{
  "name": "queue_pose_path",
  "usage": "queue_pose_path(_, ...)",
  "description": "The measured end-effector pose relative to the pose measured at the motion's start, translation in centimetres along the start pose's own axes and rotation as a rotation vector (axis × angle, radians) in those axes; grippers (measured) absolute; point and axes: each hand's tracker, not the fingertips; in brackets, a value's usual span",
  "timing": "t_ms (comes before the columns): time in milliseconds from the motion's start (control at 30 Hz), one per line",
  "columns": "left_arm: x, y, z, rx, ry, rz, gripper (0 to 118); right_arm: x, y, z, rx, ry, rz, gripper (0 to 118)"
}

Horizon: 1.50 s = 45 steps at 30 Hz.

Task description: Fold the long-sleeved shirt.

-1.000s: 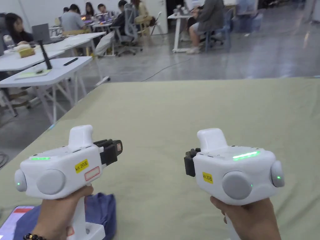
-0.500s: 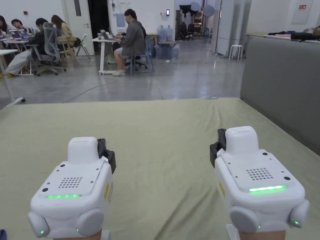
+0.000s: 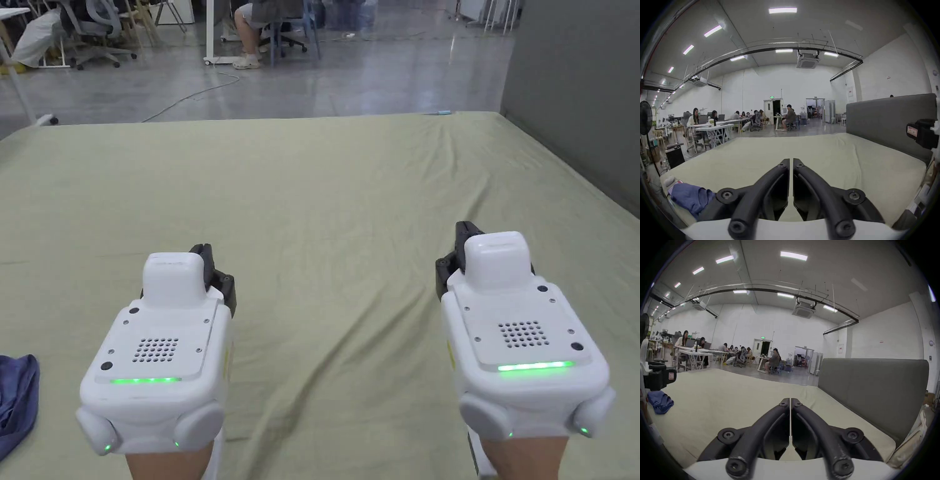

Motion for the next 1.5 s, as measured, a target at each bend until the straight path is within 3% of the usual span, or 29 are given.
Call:
queue_pose_path(200, 0.1, -0.3, -0.4, -0.007, -0.006, 0.008, 0, 0.4, 0.1, -0.5, -0.031, 0.013, -0.038, 0)
queue_pose_path(233, 0.1, -0.3, -0.3, -0.004, -0.008, 0.009, 2, 0.4, 0.1, -0.5, -0.03, 0.013, -0.038, 9)
queue_pose_path(300, 0.0, -0.1, -0.3, 0.002, -0.011, 0.011, 3, 0.7, 0.2, -0.4, -0.015, 0.011, -0.026, 14)
queue_pose_path(333, 0.0, -0.1, -0.4, 0.004, -0.014, 0.01, 8, 0.7, 0.4, -0.5, -0.015, 0.015, -0.025, 29)
queue_pose_path(367, 0.1, 0.1, -0.5, 0.002, -0.011, 0.01, 21, 0.7, 0.6, -0.7, -0.022, 0.022, -0.021, 60)
queue_pose_path(400, 0.0, 0.2, -0.7, -0.003, -0.011, 0.015, 46, 0.5, 0.7, -1.0, -0.038, 0.019, -0.009, 93)
queue_pose_path(433, 0.0, 0.2, -1.0, -0.015, -0.008, 0.021, 92, 0.4, 0.7, -1.0, -0.042, 0.002, 0.003, 118)
queue_pose_path(467, -0.1, 0.1, -1.3, -0.032, -0.01, 0.026, 116, 0.0, 0.6, -0.8, -0.008, -0.024, 0.012, 118)
queue_pose_path(500, -0.4, -0.4, -1.2, 0.006, 0.023, 0.031, 118, -0.3, 0.6, -0.9, 0.009, -0.057, 0.022, 118)
queue_pose_path(567, -0.2, -1.1, -1.6, 0.045, -0.007, 0.024, 118, -0.5, 0.3, -1.3, 0.011, -0.073, 0.032, 118)
queue_pose_path(667, -0.1, -2.0, -1.7, 0.061, 0.003, -0.038, 118, -0.3, -0.1, -2.3, -0.02, 0.028, 0.01, 118)
queue_pose_path(767, 0.0, -2.1, -1.5, 0.03, 0.019, -0.071, 118, -0.2, -0.5, -2.7, -0.088, 0.059, -0.047, 118)
queue_pose_path(867, -0.4, -2.2, -1.2, 0.043, 0.002, -0.026, 118, 0.1, -0.9, -2.1, -0.026, 0.067, -0.066, 118)
queue_pose_path(1067, -0.3, -1.5, -1.5, 0.011, -0.006, 0.002, 118, 0.2, 0.0, -2.2, -0.019, 0.066, -0.006, 118)
queue_pose_path(1300, -0.1, -1.2, -1.0, 0.029, -0.031, 0.028, 118, 1.2, -0.1, -1.7, -0.044, 0.055, -0.093, 118)
queue_pose_path(1500, -0.2, -0.6, -0.3, -0.01, -0.04, 0.023, 118, 1.6, -0.1, -1.2, -0.051, 0.05, -0.1, 118)
